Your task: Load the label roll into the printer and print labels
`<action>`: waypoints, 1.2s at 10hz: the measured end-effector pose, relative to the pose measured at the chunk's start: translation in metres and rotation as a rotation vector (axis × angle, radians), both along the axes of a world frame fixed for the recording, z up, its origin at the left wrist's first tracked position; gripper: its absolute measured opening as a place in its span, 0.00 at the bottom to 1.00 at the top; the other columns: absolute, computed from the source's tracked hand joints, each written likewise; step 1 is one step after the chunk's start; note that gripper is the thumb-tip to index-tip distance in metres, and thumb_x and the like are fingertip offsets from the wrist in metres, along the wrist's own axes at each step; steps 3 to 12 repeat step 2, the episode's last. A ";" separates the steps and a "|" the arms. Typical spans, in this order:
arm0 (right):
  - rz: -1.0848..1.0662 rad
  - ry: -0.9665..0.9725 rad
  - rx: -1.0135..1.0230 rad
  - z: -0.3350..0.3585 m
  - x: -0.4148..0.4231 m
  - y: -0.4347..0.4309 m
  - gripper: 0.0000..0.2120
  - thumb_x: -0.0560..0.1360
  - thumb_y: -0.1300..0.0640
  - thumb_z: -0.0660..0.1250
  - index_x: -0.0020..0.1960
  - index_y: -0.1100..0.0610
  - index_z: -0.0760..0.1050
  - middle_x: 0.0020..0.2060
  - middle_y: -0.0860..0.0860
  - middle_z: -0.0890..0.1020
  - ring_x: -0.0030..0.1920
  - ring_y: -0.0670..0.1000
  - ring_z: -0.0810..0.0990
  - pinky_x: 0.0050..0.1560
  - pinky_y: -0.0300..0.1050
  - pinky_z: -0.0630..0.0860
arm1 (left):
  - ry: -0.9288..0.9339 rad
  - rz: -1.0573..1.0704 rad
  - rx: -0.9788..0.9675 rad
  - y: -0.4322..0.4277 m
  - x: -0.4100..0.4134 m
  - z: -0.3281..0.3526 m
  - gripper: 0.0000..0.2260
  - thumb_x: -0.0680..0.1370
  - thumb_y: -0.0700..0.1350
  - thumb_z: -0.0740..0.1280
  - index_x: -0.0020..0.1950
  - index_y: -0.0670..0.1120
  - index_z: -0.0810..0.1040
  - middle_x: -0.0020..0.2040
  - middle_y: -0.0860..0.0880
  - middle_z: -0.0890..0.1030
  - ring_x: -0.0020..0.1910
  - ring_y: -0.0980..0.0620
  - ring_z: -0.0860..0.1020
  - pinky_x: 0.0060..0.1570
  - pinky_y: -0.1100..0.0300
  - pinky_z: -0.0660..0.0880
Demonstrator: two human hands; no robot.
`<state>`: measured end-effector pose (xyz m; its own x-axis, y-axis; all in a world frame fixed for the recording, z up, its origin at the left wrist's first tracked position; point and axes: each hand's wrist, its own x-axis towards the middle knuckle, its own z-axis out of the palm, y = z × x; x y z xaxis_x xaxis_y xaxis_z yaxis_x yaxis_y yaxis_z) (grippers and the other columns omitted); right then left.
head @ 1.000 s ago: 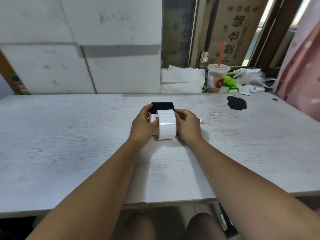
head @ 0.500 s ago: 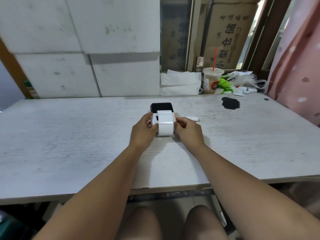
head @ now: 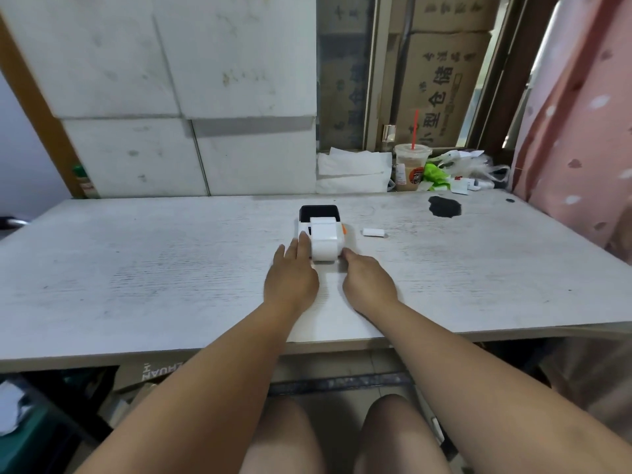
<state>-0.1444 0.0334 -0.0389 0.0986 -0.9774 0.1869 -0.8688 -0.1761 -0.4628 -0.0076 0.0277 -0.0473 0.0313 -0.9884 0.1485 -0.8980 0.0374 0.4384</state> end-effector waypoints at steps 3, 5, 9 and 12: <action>-0.040 0.160 0.066 0.008 0.003 0.009 0.20 0.77 0.63 0.53 0.69 0.59 0.67 0.71 0.58 0.68 0.66 0.58 0.71 0.59 0.51 0.71 | -0.329 0.052 -0.070 0.018 -0.002 0.010 0.26 0.79 0.40 0.48 0.77 0.43 0.44 0.79 0.46 0.48 0.77 0.43 0.42 0.74 0.48 0.47; -0.040 0.160 0.066 0.008 0.003 0.009 0.20 0.77 0.63 0.53 0.69 0.59 0.67 0.71 0.58 0.68 0.66 0.58 0.71 0.59 0.51 0.71 | -0.329 0.052 -0.070 0.018 -0.002 0.010 0.26 0.79 0.40 0.48 0.77 0.43 0.44 0.79 0.46 0.48 0.77 0.43 0.42 0.74 0.48 0.47; -0.040 0.160 0.066 0.008 0.003 0.009 0.20 0.77 0.63 0.53 0.69 0.59 0.67 0.71 0.58 0.68 0.66 0.58 0.71 0.59 0.51 0.71 | -0.329 0.052 -0.070 0.018 -0.002 0.010 0.26 0.79 0.40 0.48 0.77 0.43 0.44 0.79 0.46 0.48 0.77 0.43 0.42 0.74 0.48 0.47; -0.040 0.160 0.066 0.008 0.003 0.009 0.20 0.77 0.63 0.53 0.69 0.59 0.67 0.71 0.58 0.68 0.66 0.58 0.71 0.59 0.51 0.71 | -0.329 0.052 -0.070 0.018 -0.002 0.010 0.26 0.79 0.40 0.48 0.77 0.43 0.44 0.79 0.46 0.48 0.77 0.43 0.42 0.74 0.48 0.47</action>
